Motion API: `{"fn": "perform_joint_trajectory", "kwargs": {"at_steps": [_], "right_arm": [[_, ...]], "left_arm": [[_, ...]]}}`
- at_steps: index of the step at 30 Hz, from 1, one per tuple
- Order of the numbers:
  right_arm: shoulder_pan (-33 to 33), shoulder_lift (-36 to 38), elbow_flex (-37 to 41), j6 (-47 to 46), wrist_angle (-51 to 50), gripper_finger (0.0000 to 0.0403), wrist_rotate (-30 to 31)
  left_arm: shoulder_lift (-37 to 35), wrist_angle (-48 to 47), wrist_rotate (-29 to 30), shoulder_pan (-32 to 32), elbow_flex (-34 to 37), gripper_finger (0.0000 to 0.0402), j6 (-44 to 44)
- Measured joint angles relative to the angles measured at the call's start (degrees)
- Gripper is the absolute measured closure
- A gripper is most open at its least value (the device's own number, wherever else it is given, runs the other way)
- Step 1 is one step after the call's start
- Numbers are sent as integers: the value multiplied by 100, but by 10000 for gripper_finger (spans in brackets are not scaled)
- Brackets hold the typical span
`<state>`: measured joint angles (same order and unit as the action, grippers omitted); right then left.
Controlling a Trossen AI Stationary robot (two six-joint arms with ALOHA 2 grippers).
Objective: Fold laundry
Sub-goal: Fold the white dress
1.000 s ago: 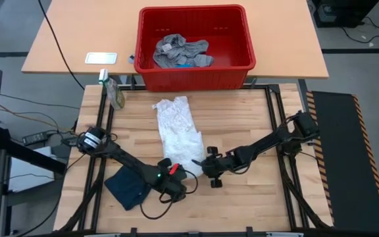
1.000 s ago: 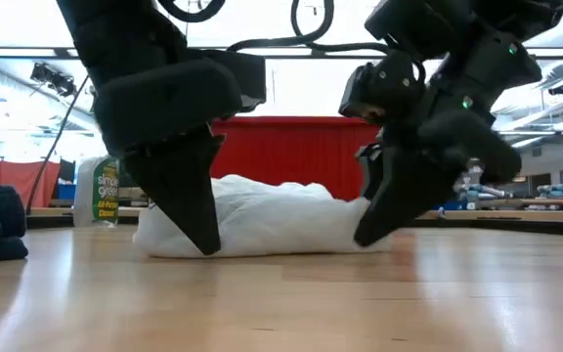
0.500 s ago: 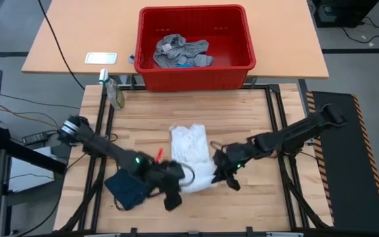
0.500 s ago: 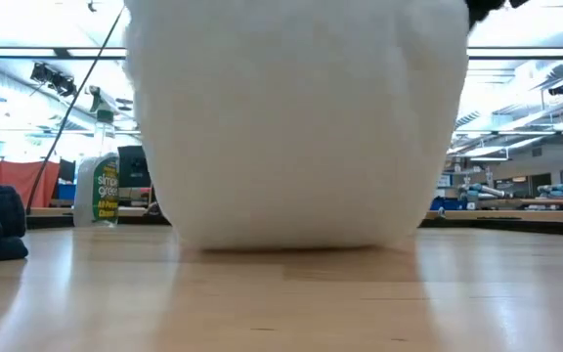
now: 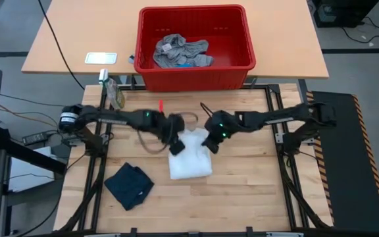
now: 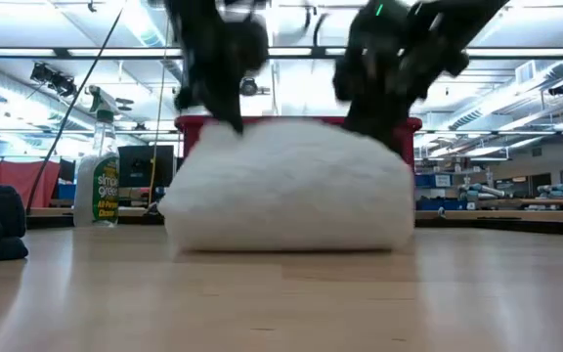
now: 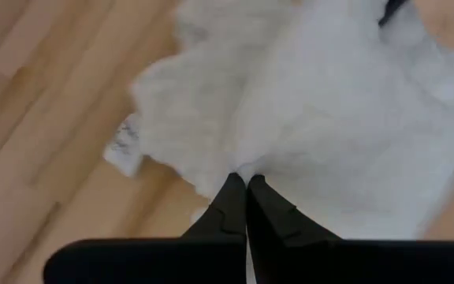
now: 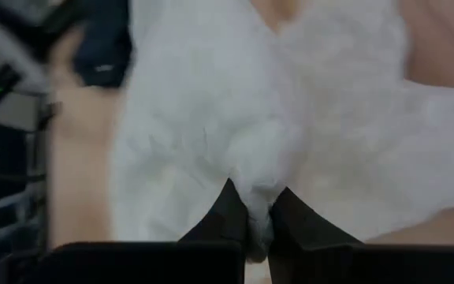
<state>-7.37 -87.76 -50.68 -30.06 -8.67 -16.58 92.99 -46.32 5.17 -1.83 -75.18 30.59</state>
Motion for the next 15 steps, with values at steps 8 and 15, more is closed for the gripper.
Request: {"fn": "perform_joint_trajectory", "kwargs": {"at_steps": [8,15], "right_arm": [[-684,-614,0,-131,87,361,-91],[-774,86,0,-350,135,243,935]], "left_arm": [[0,1780,-1369,-1350,1223,399,-573],[0,2328,-1739,-1767,1208,391,-1055]]}}
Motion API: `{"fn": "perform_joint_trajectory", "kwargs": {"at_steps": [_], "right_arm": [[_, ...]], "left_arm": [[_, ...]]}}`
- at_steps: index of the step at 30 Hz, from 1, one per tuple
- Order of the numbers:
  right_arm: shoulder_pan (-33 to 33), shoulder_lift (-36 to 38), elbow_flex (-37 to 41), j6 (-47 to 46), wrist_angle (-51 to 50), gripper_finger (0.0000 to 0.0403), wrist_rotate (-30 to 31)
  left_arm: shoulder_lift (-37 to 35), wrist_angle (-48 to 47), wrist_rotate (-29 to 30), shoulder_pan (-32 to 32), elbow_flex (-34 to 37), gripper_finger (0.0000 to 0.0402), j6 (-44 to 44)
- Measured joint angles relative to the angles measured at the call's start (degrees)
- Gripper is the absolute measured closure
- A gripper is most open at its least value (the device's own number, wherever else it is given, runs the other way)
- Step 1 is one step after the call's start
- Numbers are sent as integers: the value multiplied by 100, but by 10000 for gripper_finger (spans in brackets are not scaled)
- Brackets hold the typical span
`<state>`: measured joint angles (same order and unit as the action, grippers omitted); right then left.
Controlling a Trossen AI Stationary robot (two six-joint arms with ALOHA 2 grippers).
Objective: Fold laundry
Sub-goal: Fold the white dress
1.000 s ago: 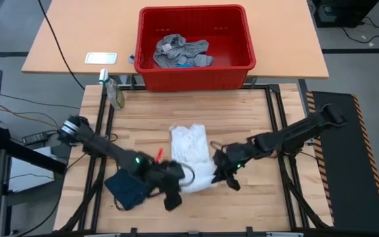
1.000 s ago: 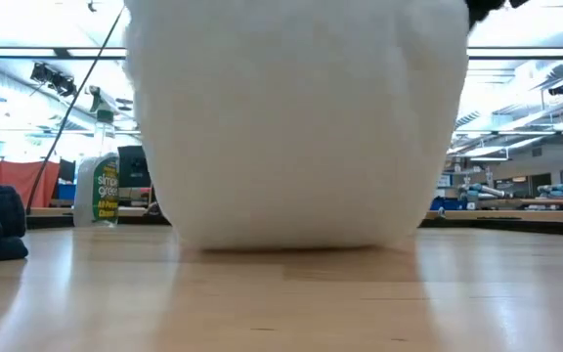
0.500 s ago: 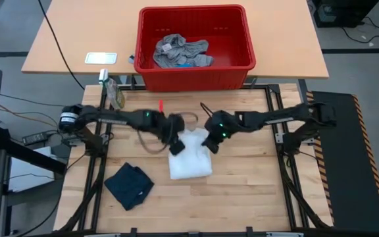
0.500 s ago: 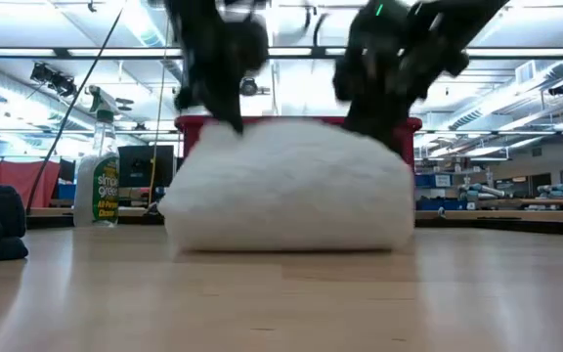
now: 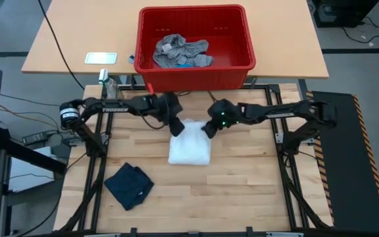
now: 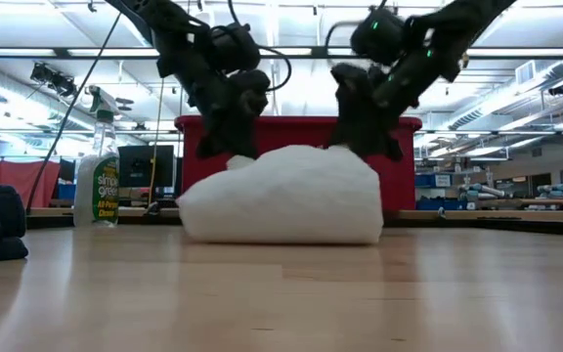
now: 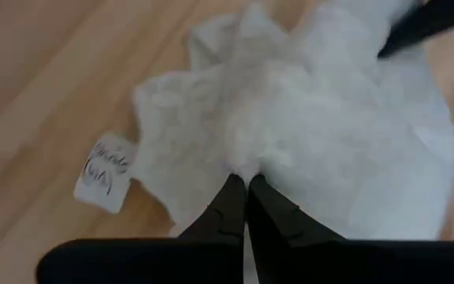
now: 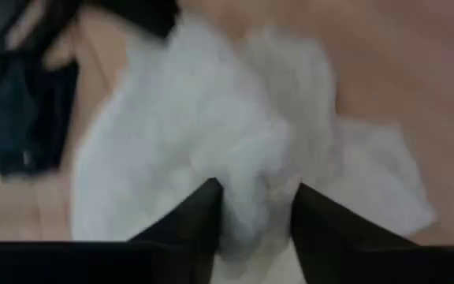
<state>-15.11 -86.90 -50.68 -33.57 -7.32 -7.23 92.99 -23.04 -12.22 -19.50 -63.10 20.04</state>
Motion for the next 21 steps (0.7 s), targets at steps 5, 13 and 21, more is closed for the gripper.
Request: {"fn": "perform_joint_trajectory", "kwargs": {"at_steps": [5,13,21], "right_arm": [[-122,510,0,-402,-1,212,808],[128,670,-2,-409,987,228,613],[460,-386,-4,-165,1916,263,-116]], "left_arm": [[1,470,-210,-107,-34,390,-346],[513,888,-210,-348,-32,389,-443],[872,980,-200,-690,-23,375,-269]]}}
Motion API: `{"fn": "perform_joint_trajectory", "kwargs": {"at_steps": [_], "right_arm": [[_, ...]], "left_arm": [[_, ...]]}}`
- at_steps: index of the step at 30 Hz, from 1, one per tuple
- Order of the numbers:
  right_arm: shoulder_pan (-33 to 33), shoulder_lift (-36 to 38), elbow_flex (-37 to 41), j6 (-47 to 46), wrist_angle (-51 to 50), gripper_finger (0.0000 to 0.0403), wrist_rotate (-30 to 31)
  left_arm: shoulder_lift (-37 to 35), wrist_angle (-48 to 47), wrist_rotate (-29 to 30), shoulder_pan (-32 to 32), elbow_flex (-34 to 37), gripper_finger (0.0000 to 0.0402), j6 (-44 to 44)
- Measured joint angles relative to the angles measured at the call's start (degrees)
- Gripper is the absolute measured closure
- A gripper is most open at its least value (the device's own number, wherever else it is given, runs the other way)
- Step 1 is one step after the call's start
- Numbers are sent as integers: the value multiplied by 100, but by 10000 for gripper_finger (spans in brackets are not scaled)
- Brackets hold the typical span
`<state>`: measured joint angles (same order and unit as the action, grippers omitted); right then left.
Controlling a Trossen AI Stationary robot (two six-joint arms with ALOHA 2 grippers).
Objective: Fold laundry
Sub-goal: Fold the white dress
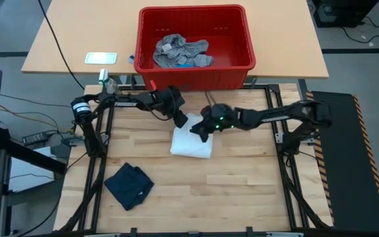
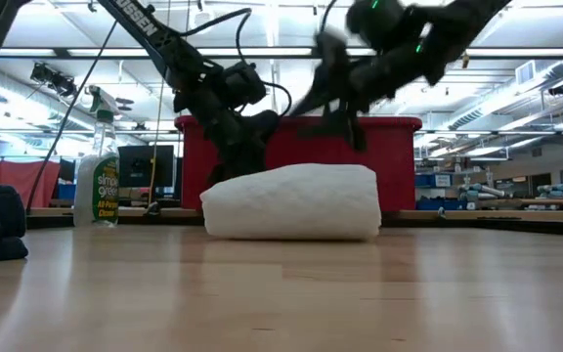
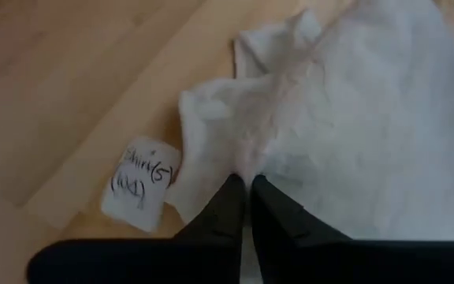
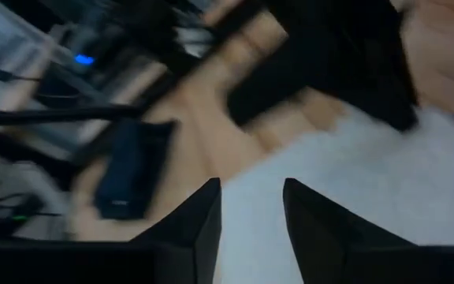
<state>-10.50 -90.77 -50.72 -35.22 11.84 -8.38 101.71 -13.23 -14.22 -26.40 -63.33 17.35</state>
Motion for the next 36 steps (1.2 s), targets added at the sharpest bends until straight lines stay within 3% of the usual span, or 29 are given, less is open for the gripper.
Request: {"fn": "perform_joint_trajectory", "kwargs": {"at_steps": [8,14,19,25,31,36], "right_arm": [[10,-1334,3,1072,741,302,872],[155,-2001,-9,1930,1431,327,1076],[339,-2404,-26,2051,2003,330,1110],[739,-3021,-20,2035,3590,332,517],[1173,-3260,-87,2000,4064,338,36],[1434,-2685,-21,1958,3858,338,186]], "left_arm": [[-614,-553,-76,-42,0,260,154],[-1726,-1071,-199,210,-2,199,249],[-2678,-1607,824,838,-5,192,511],[-3387,-2641,1935,1716,-7,200,1587],[-3574,-3705,2507,3072,-7,207,2891],[-3322,-4715,2594,4419,-7,207,4461]]}}
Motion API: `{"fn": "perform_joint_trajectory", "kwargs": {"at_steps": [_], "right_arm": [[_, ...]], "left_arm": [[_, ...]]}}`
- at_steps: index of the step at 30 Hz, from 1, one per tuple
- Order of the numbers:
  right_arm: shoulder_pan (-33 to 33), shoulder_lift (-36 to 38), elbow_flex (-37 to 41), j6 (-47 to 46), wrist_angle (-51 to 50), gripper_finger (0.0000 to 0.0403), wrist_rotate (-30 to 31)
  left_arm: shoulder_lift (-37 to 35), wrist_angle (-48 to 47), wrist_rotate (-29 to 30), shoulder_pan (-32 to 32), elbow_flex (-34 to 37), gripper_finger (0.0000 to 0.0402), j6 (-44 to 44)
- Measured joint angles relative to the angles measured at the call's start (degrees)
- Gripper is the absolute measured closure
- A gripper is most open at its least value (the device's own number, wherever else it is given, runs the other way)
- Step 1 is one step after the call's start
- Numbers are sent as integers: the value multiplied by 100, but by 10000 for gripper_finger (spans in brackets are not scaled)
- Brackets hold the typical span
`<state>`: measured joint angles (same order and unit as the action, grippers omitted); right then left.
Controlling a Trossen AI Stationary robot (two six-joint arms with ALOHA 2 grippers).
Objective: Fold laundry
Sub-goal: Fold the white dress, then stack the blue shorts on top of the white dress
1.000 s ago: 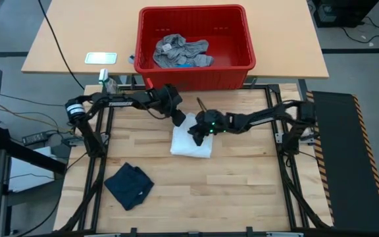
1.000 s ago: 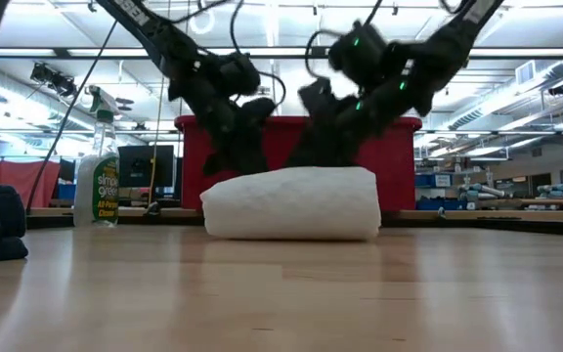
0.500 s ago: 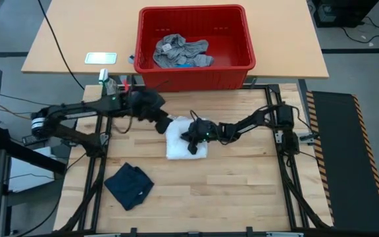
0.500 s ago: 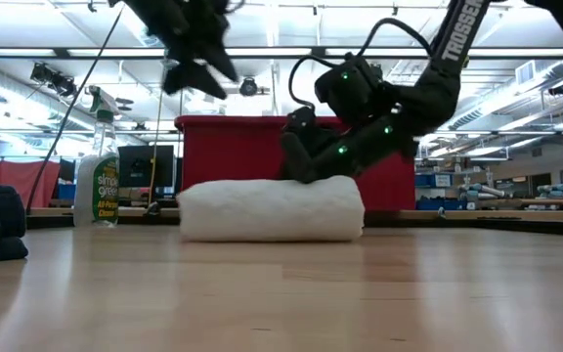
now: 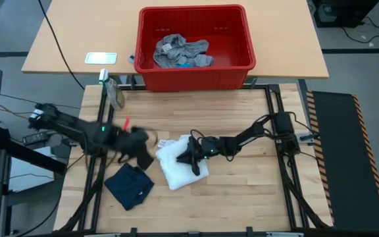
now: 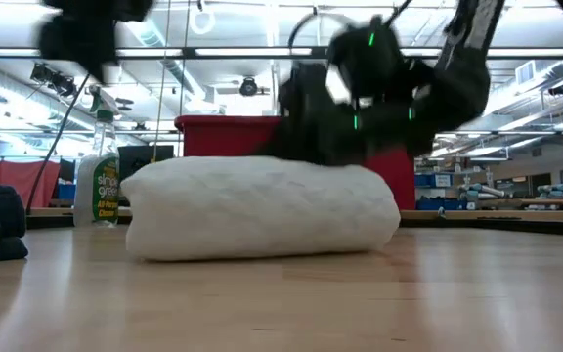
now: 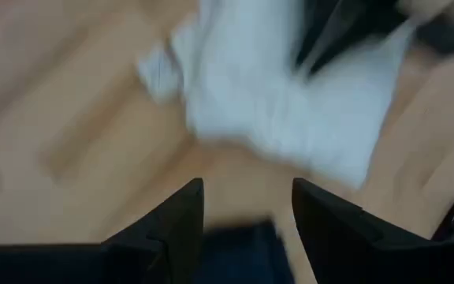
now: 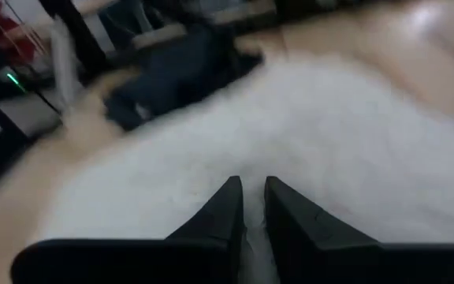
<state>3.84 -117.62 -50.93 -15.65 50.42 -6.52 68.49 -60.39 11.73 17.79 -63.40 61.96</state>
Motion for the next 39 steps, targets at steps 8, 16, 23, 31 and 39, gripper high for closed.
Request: {"fn": "perform_joint_trajectory", "kwargs": {"at_steps": [8,16,23,31,39], "right_arm": [[29,1320,-18,-219,-623,338,59],[26,2049,-27,152,-1741,338,74],[97,2157,-27,-170,-2135,338,79],[210,2118,-29,-281,-2471,338,96],[205,2118,-28,-353,-2557,338,99]], "left_arm": [[404,-1268,-150,1250,9,186,2335],[452,280,-958,1343,1523,98,2491],[452,1689,-1489,1341,2643,59,2795],[528,2039,-1566,1315,3172,55,2760],[813,2201,-1512,1524,3340,108,2764]]}}
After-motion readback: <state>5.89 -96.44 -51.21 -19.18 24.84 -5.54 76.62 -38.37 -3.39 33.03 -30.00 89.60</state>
